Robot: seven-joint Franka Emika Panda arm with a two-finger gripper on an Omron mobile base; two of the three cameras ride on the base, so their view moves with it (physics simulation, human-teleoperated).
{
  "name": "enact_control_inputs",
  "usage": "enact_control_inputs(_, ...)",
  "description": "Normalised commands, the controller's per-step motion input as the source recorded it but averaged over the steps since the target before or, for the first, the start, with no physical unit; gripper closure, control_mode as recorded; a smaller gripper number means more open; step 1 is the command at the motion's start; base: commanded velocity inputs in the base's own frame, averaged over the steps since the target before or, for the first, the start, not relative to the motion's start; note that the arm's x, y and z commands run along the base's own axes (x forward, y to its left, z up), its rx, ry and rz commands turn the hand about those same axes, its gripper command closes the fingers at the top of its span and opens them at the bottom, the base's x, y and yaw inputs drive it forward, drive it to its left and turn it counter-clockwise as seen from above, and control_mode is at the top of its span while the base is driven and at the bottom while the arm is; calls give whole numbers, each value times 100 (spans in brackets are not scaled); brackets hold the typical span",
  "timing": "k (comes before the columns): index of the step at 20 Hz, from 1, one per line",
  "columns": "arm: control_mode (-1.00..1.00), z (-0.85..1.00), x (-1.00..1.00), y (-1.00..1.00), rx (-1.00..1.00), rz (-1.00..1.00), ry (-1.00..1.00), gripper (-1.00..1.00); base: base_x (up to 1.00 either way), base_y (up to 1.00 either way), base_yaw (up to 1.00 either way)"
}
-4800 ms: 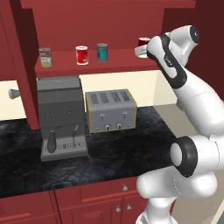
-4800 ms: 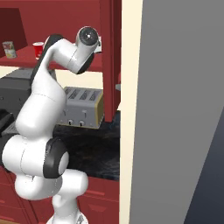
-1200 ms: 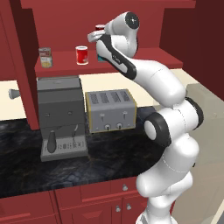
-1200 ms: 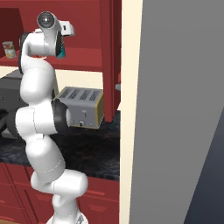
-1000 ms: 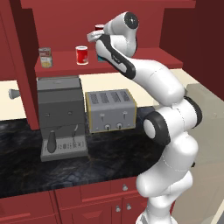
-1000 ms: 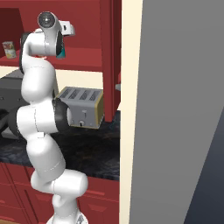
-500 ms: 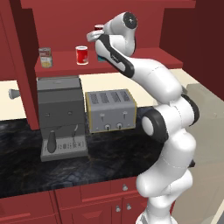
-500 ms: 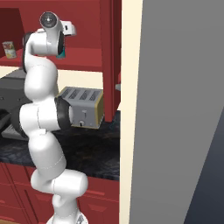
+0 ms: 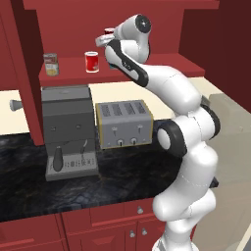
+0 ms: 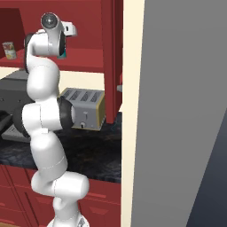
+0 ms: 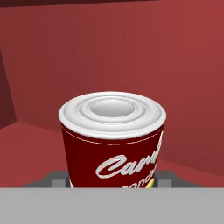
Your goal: Stack two cans on top of the other two cans in the cabinet.
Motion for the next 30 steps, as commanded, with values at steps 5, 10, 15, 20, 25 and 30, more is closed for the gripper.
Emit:
enact_control_inputs(5, -100, -3, 10, 6, 0, 0, 0, 100, 0, 0, 0)
enact_control_inputs(10, -100, -1, -2, 1, 0, 0, 0, 100, 0, 0, 0)
enact_control_inputs(15, -100, -9, -15, 0, 0, -2, 0, 100, 0, 0, 0)
enact_control_inputs(20, -100, -2, -4, 0, 0, -2, -4, 100, 0, 0, 0)
enact_control_inputs(25, -100, 0, -10, -7, 0, -3, -2, 100, 0, 0, 0)
enact_control_inputs(30, -100, 2, -2, -9, 0, -4, 0, 100, 0, 0, 0)
